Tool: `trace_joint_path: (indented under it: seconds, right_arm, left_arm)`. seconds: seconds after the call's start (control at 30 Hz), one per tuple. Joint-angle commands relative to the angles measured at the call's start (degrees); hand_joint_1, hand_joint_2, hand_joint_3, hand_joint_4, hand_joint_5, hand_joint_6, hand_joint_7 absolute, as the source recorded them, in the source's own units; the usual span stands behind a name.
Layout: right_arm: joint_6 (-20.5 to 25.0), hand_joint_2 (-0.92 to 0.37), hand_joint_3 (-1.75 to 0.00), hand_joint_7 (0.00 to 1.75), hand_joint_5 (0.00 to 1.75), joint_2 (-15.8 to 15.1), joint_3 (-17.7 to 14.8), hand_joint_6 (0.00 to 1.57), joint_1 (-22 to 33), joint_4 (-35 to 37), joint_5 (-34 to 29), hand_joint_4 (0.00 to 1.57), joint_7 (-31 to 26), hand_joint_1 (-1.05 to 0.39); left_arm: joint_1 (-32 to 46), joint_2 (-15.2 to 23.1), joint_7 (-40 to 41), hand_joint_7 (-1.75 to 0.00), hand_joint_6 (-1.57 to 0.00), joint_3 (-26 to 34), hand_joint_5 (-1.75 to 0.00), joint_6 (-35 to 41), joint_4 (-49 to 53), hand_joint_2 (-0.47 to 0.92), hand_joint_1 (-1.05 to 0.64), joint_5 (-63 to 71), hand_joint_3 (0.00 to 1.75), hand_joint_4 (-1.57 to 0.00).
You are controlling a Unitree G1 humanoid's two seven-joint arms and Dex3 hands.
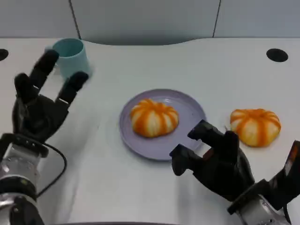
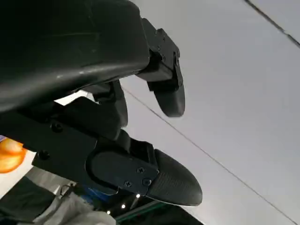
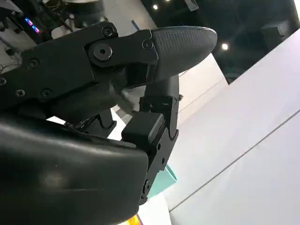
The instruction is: Grasp the bread from the table and place it into the plate.
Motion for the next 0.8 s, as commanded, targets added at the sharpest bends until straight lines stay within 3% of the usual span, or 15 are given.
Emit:
trace_joint_path:
  seconds: [0.03,0.33,0.47,0.57,0.8]
  right_arm:
    - [0.0,-0.92,-0.31,0.93,1.47,-0.98,-1.09,0.87,-1.17,-0.16,0.27,0.91,-0.52,-0.8]
    - [2.23,-0.92,-0.28,0.94,1.52,-3.5,-4.09,0.86,-2.59,-0.73,2.01,0.89,-0.6,-0.79]
    - [4.3,-0.92,-0.28,0.93,1.51,-5.28,-5.22,0.87,-3.71,-0.63,3.21,0.89,0.55,-0.78]
    - [5.73,-0.92,-0.25,0.91,1.46,-6.08,-5.76,0.89,-4.33,-0.15,4.24,0.91,1.21,-0.77]
    - [4.32,-0.92,-0.25,0.91,1.44,-7.57,-7.06,0.88,-5.22,1.11,3.48,0.93,2.52,-0.78]
  left_arm:
    - [3.86,-2.87,1.27,-0.87,-0.62,-0.65,-0.89,-0.4,-2.28,0.82,-1.05,-0.29,0.01,-0.83]
    - [6.43,-9.21,7.17,-0.92,-0.7,-1.83,-1.07,-2.63,-3.33,0.78,-1.05,0.43,0.01,-0.81]
    - [5.55,-9.88,9.2,-0.85,-0.77,-3.14,-0.86,-4.85,-3.64,0.8,-1.05,1.44,0.01,-0.98]
    - [5.09,-9.81,9.16,-0.84,-0.79,-3.56,-0.82,-5.37,-3.49,0.8,-1.05,1.38,0.0,-1.01]
    - [4.24,-10.73,12.04,-0.75,-0.89,-4.53,-0.74,-7.03,-2.62,0.79,-1.05,2.07,0.0,-1.08]
